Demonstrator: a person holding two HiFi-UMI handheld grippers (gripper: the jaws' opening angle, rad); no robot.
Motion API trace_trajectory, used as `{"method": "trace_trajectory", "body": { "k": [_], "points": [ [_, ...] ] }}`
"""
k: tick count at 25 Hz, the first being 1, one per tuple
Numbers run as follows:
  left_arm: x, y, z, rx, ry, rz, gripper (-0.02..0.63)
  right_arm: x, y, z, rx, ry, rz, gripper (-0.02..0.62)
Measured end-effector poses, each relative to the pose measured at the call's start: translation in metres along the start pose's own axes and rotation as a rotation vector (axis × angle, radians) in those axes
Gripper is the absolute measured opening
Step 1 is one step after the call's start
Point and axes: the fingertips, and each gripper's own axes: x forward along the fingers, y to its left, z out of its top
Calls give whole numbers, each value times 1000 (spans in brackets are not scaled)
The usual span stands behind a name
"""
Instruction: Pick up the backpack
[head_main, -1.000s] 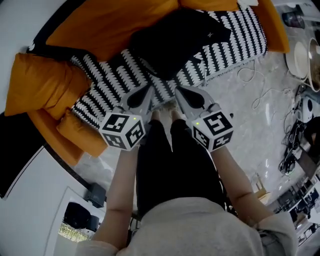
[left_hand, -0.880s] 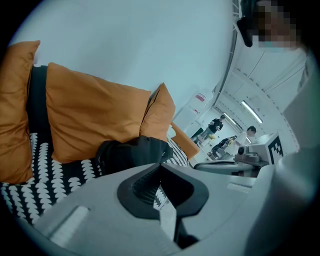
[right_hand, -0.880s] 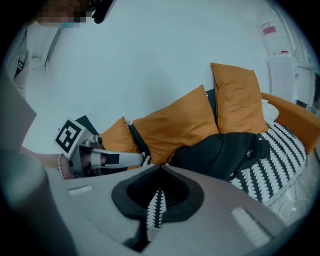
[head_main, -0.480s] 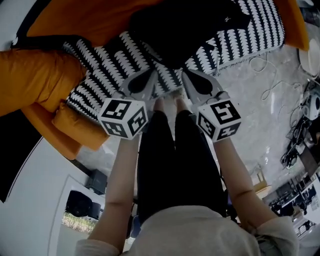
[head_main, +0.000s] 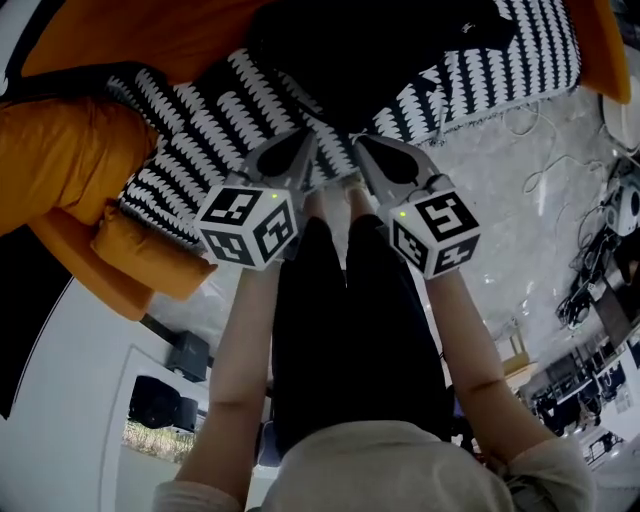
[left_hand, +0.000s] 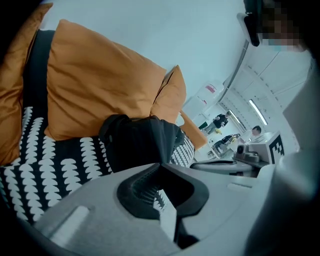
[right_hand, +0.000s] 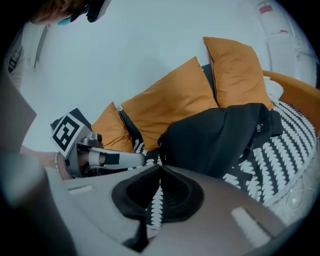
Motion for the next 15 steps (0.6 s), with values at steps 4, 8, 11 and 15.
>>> {"method": "trace_trajectory", "body": {
  "k": [4, 8, 11, 15],
  "points": [
    [10, 7, -17, -22, 24, 8, 8, 13, -3, -11, -17, 12, -2, 3],
    [16, 20, -24, -65, 34, 36, 8, 25, -2, -21, -3, 39, 13, 3],
    [26, 30, -29, -82, 33, 18, 9, 38, -10, -30, 1, 74, 2, 124],
    [37, 54, -47, -122, 39, 17, 69, 60, -25, -43, 4, 70, -67, 163]
  ]
}}
